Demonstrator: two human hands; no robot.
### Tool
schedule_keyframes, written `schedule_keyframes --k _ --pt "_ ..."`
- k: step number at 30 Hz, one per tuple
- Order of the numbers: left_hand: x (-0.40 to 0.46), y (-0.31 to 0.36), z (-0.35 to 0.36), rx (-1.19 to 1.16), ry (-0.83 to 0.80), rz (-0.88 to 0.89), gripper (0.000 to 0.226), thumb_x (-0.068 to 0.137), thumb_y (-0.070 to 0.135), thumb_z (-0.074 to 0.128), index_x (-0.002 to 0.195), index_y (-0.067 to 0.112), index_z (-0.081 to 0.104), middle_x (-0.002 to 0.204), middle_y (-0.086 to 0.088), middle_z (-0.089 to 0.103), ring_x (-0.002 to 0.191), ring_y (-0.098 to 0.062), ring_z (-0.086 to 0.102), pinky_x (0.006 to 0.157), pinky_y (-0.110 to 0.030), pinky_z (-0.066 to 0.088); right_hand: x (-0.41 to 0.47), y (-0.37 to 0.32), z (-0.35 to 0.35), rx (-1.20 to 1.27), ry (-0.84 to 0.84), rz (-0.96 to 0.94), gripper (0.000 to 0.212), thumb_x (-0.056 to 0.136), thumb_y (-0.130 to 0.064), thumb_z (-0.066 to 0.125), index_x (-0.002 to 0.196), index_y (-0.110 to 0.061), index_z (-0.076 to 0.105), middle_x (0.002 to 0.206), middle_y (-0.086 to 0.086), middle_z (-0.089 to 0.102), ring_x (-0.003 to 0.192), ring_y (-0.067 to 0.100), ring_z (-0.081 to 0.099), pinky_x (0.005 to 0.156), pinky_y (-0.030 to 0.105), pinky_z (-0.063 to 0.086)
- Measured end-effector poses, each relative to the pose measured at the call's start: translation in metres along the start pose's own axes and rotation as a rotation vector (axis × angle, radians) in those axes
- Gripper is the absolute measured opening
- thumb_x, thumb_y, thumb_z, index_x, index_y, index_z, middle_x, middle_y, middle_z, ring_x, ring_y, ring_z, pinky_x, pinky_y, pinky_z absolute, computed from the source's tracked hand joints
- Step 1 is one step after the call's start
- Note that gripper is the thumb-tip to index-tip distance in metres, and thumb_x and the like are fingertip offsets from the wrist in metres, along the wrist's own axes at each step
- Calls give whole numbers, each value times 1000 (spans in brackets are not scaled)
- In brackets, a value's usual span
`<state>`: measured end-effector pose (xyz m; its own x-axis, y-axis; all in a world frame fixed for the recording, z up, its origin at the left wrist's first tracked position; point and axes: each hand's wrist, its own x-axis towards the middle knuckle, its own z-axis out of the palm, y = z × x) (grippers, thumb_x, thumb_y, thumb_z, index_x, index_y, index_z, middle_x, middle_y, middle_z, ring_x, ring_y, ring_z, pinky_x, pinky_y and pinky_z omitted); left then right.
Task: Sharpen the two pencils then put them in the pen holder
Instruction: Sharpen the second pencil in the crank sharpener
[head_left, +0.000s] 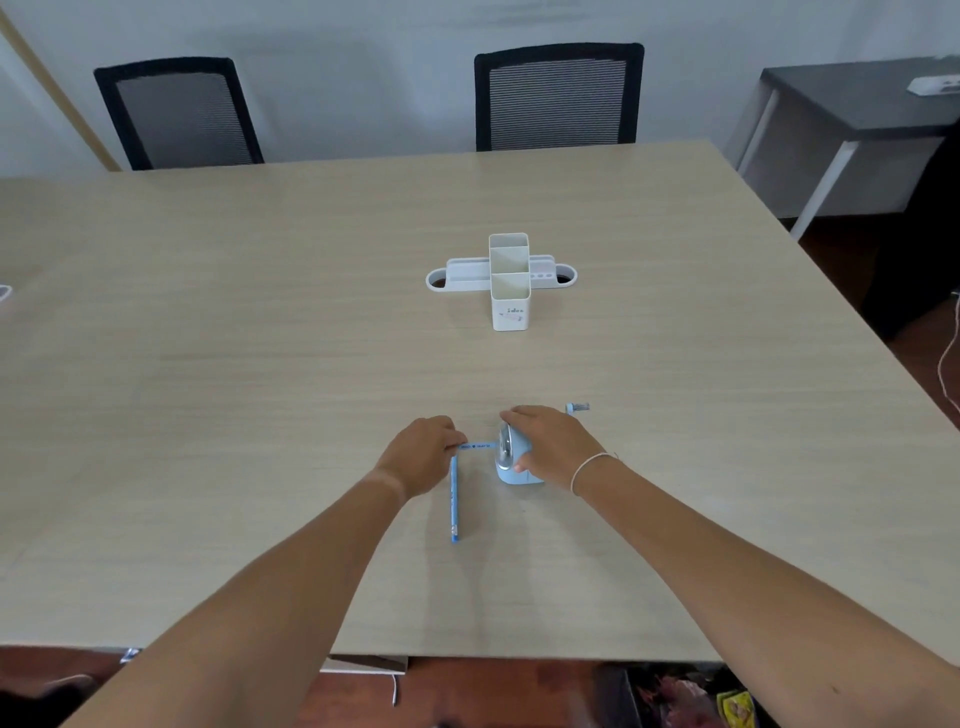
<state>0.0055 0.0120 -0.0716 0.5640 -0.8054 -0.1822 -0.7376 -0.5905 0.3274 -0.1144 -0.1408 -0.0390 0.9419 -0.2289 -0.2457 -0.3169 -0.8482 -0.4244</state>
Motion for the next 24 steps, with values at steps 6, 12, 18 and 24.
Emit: schedule_keyframes --k 6,12,18,24 --pt "10 22 4 -7 6 47 25 92 5 46 99 3 70 98 -13 61 90 -32 59 75 -38 46 2 2 1 15 -3 7 64 80 -15 65 137 -16 35 144 0 40 134 20 31 108 34 33" --pt "12 20 3 -3 -5 53 27 92 5 45 102 4 70 99 -12 61 90 -31 59 74 -35 44 3 5 1 24 -13 4 67 80 -18 65 138 -17 32 146 -2 37 136 19 29 108 33 30" --pt "10 28 -1 55 -36 20 35 90 7 41 112 15 67 108 -8 60 101 -30 57 85 -38 48 -1 8 2 77 -12 0 68 80 -19 64 140 -20 30 149 -4 32 137 17 26 110 32 27" --pt "11 35 -7 59 -71 -33 42 88 17 48 129 24 53 123 -1 57 116 -24 53 97 -37 46 -3 9 -1 134 7 -2 70 81 -29 64 140 -23 26 150 -6 30 136 16 29 108 33 30"
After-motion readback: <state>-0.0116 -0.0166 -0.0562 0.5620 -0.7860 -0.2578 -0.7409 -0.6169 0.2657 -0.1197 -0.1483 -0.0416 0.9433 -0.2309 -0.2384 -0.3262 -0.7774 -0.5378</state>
